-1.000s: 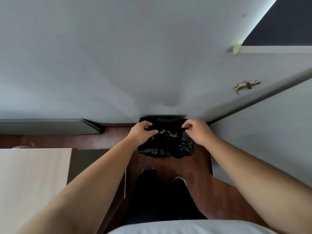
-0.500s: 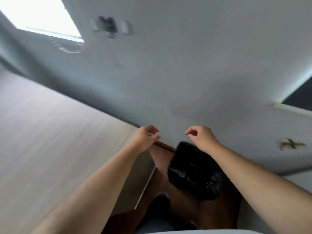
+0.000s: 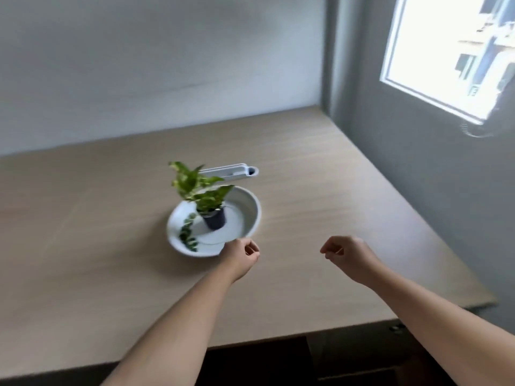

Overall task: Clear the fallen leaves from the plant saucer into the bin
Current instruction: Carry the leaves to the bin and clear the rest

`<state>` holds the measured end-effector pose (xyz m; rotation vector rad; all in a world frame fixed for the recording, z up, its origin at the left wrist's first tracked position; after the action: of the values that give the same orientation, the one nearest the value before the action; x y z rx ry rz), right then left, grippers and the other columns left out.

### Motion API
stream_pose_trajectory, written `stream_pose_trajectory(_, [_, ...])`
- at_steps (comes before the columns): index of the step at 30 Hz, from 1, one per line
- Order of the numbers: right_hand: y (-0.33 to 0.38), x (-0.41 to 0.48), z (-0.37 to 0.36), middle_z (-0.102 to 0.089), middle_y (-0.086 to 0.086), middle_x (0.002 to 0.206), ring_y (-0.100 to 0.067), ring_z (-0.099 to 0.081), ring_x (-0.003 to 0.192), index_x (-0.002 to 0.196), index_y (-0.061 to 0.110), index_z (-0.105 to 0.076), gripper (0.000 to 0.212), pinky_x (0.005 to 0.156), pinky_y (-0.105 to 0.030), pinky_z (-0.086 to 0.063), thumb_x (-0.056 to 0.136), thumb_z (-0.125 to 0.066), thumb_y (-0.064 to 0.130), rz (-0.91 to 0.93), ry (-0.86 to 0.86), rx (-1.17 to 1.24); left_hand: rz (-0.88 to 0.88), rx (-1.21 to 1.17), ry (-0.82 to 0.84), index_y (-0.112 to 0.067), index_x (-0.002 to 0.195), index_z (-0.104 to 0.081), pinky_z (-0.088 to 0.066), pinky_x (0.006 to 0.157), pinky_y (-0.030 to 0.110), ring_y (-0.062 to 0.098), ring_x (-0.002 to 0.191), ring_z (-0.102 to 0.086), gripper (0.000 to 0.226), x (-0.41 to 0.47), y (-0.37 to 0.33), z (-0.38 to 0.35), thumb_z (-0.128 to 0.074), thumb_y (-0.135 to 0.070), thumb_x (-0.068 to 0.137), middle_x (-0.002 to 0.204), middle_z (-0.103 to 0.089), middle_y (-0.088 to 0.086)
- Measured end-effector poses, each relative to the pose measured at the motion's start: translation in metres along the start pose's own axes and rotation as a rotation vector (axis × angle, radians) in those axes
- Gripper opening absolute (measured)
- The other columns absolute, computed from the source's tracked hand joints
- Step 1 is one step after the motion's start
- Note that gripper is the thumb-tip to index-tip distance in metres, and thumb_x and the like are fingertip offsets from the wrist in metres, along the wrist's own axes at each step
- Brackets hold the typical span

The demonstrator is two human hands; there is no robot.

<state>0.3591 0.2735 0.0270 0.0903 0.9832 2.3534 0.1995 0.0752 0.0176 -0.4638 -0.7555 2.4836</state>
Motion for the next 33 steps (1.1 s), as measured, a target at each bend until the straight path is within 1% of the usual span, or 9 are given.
stream_pose_trajectory(5, [0.085, 0.044, -0.082, -0.064, 0.005, 0.075, -0.017, -0.063, 0.079, 0.085, 0.022, -0.072, 0.016, 0.067, -0.023, -0.047, 0.081, -0.060, 0.012, 0.104, 0.103, -0.077, 0.025, 0.157, -0.022, -0.012, 0.120, -0.058, -0.038, 0.100, 0.025, 0.024, 0.118, -0.052, 0.041, 0.021, 0.101, 0.058, -0.066, -0.016, 0.079, 0.128, -0.055, 0.008])
stream_pose_trajectory(10, [0.144, 0.074, -0.151, -0.066, 0.003, 0.119, -0.019, -0.058, 0.112, 0.113, 0.024, -0.063, 0.029, 0.092, -0.032, -0.046, 0.084, -0.059, 0.020, 0.248, 0.195, -0.252, -0.025, 0.372, 0.081, -0.022, 0.138, -0.042, -0.028, 0.113, 0.035, 0.021, 0.139, -0.032, 0.061, 0.050, 0.167, 0.087, -0.064, -0.021, 0.081, 0.149, -0.035, 0.002])
stream_pose_trajectory(13, [0.167, 0.082, -0.183, -0.059, 0.004, 0.131, -0.017, -0.053, 0.121, 0.124, 0.026, -0.056, 0.037, 0.101, -0.033, -0.044, 0.086, -0.058, 0.025, 0.297, 0.266, -0.289, -0.062, 0.496, 0.148, -0.027, 0.139, -0.040, -0.018, 0.117, 0.039, 0.018, 0.144, -0.024, 0.061, 0.066, 0.191, 0.091, -0.063, -0.027, 0.083, 0.154, -0.030, -0.001])
stream_pose_trajectory(18, [0.167, 0.091, -0.210, -0.061, 0.004, 0.127, -0.018, -0.054, 0.118, 0.124, 0.028, -0.056, 0.037, 0.099, -0.034, -0.044, 0.087, -0.058, 0.028, 0.310, 0.363, -0.402, -0.212, 0.488, 0.067, -0.025, 0.125, -0.059, -0.013, 0.119, 0.038, 0.016, 0.133, -0.042, 0.037, 0.078, 0.200, 0.088, -0.059, -0.026, 0.088, 0.135, -0.055, -0.005])
stream_pose_trajectory(21, [0.156, 0.105, -0.201, -0.066, 0.006, 0.120, -0.017, -0.057, 0.112, 0.116, 0.029, -0.062, 0.031, 0.095, -0.034, -0.047, 0.086, -0.060, 0.027, 0.301, 0.419, -0.485, -0.422, 0.529, -0.062, -0.021, 0.095, -0.074, -0.043, 0.102, 0.045, 0.025, 0.095, -0.068, 0.028, 0.071, 0.189, 0.081, -0.077, -0.015, 0.068, 0.095, -0.074, 0.000])
stream_pose_trajectory(23, [0.147, 0.117, -0.188, -0.067, 0.005, 0.117, -0.017, -0.060, 0.109, 0.111, 0.031, -0.064, 0.029, 0.093, -0.033, -0.049, 0.083, -0.064, 0.029, 0.265, 0.464, -0.563, -0.507, 0.517, -0.062, -0.023, 0.082, -0.075, -0.056, 0.087, 0.047, 0.021, 0.074, -0.071, 0.034, 0.062, 0.183, 0.068, -0.086, -0.014, 0.052, 0.077, -0.073, -0.004])
stream_pose_trajectory(26, [0.133, 0.130, -0.164, -0.066, 0.006, 0.119, -0.019, -0.058, 0.112, 0.110, 0.034, -0.065, 0.030, 0.097, -0.033, -0.046, 0.081, -0.067, 0.026, 0.213, 0.407, -0.651, -0.569, 0.426, 0.030, -0.021, 0.114, -0.066, -0.043, 0.106, 0.046, 0.022, 0.104, -0.064, 0.045, 0.048, 0.175, 0.048, -0.076, -0.022, 0.071, 0.107, -0.068, 0.001])
stream_pose_trajectory(29, [0.134, 0.129, -0.158, -0.060, 0.008, 0.128, -0.017, -0.051, 0.122, 0.117, 0.032, -0.060, 0.039, 0.104, -0.033, -0.038, 0.079, -0.064, 0.027, 0.262, 0.341, -0.700, -0.513, 0.555, 0.092, -0.023, 0.136, -0.046, -0.020, 0.118, 0.038, 0.023, 0.137, -0.036, 0.054, 0.055, 0.174, 0.059, -0.063, -0.030, 0.085, 0.142, -0.044, 0.004])
stream_pose_trajectory(33, [0.163, 0.107, -0.195, -0.057, 0.004, 0.131, -0.019, -0.052, 0.121, 0.124, 0.027, -0.055, 0.045, 0.103, -0.035, -0.041, 0.080, -0.062, 0.032, 0.415, 0.443, -0.611, -0.264, 0.614, 0.161, -0.024, 0.134, -0.047, -0.020, 0.116, 0.037, 0.023, 0.138, -0.032, 0.054, 0.086, 0.188, 0.094, -0.065, -0.030, 0.083, 0.147, -0.039, 0.004])
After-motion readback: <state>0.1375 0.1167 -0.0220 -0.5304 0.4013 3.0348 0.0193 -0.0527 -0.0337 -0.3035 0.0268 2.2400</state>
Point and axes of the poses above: each hand's wrist, its own x-axis towards the middle knuckle, its own z-axis out of the back of the hand, y = z × x, the point moved 5 cm from there along x, towards the middle knuckle
